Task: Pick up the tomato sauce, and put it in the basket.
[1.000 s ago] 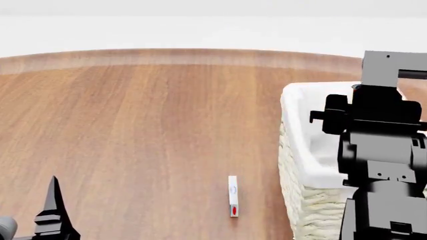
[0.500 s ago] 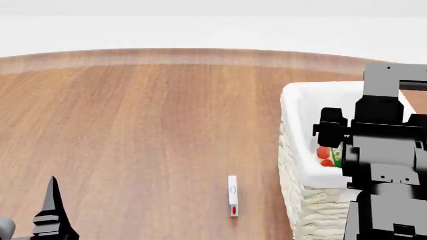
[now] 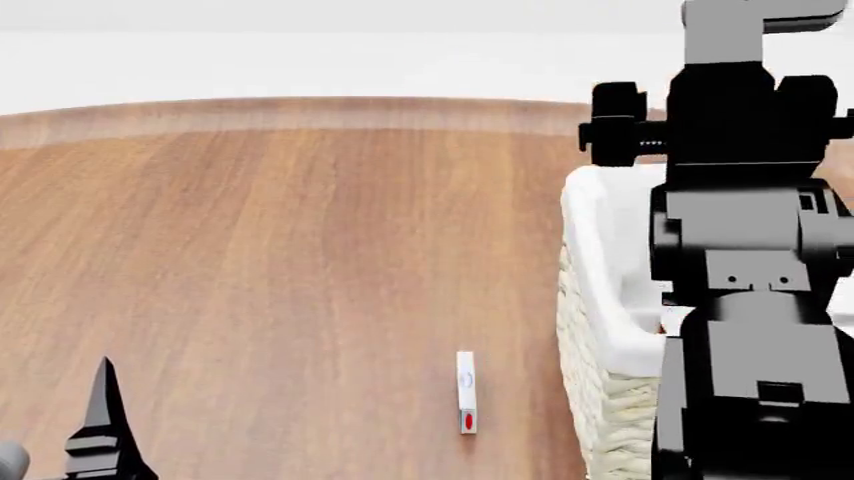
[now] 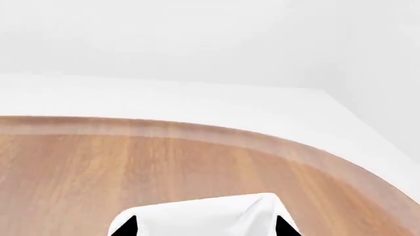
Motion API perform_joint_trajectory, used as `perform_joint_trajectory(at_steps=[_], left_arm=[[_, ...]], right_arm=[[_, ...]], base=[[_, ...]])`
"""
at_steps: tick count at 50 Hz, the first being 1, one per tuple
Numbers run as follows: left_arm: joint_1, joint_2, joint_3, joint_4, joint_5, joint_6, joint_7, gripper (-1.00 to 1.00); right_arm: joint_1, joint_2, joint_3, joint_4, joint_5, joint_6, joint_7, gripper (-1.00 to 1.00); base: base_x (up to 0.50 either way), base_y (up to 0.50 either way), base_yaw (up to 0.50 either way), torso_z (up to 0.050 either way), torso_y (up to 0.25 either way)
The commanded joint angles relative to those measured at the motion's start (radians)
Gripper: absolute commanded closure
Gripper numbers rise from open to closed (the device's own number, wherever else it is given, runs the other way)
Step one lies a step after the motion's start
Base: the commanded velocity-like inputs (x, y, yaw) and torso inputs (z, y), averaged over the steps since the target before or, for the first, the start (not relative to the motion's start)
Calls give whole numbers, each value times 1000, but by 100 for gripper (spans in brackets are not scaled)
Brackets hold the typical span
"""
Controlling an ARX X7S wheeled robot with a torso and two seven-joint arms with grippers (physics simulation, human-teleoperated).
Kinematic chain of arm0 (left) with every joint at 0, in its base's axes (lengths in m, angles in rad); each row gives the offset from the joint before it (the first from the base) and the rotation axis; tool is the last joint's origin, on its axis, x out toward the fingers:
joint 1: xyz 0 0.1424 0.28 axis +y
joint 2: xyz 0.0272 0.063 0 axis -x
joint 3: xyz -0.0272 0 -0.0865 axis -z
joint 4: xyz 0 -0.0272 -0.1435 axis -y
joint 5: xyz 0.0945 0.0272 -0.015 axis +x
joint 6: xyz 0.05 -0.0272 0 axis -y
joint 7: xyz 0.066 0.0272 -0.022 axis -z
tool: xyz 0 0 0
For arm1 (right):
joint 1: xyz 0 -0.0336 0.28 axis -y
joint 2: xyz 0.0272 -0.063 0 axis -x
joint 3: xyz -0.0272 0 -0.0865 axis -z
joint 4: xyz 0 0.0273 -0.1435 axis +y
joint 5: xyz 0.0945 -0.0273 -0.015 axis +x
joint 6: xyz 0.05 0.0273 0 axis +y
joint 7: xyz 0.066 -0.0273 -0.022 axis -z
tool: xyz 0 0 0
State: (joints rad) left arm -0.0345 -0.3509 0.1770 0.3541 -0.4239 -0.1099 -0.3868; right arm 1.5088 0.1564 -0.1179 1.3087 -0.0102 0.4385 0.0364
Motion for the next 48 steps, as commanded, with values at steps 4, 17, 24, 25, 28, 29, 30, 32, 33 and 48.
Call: perform_joint_trajectory(at_steps=[4, 17, 24, 25, 28, 29, 30, 32, 33, 48], left_arm=[[15, -6, 0, 19, -6, 3, -6, -100], [8, -4, 10, 17, -5, 1, -8, -100], [3, -5, 17, 15, -1, -1, -9, -100], [4, -6, 16, 18, -4, -2, -10, -100], [1, -4, 16, 9, -3, 3, -8, -100], [2, -4, 17, 6, -2, 4, -7, -100], [5, -5, 16, 9, -4, 4, -9, -100], [7, -5, 17, 6, -1, 9, -8, -100], [7, -5, 17, 3, -1, 10, -7, -100], [17, -2, 27, -21, 12, 31, -4, -100]], right_arm=[[78, -111, -105, -1, -37, -165, -64, -100], [-349, -152, -190, -1112, 64, 339, 1, -100], [-541, -140, -255, -1372, 116, 365, 110, -100], [-562, -138, -268, -1399, 115, 368, 124, -100], [-647, -129, -318, -1493, 111, 353, 156, -100], [-673, -132, -326, -1519, 112, 354, 173, -100], [-708, -133, -340, -1552, 111, 349, 190, -100], [-767, -134, -361, -1601, 122, 336, 212, -100], [-787, -134, -367, -1615, 125, 328, 224, -100], [-1161, -78, -502, -1612, 138, 29, 306, -100]], base=[[0, 0, 0, 0, 0], [0, 0, 0, 0, 0], [0, 0, 0, 0, 0], [0, 0, 0, 0, 0], [0, 0, 0, 0, 0], [0, 0, 0, 0, 0], [0, 0, 0, 0, 0], [0, 0, 0, 0, 0], [0, 0, 0, 0, 0], [0, 0, 0, 0, 0]])
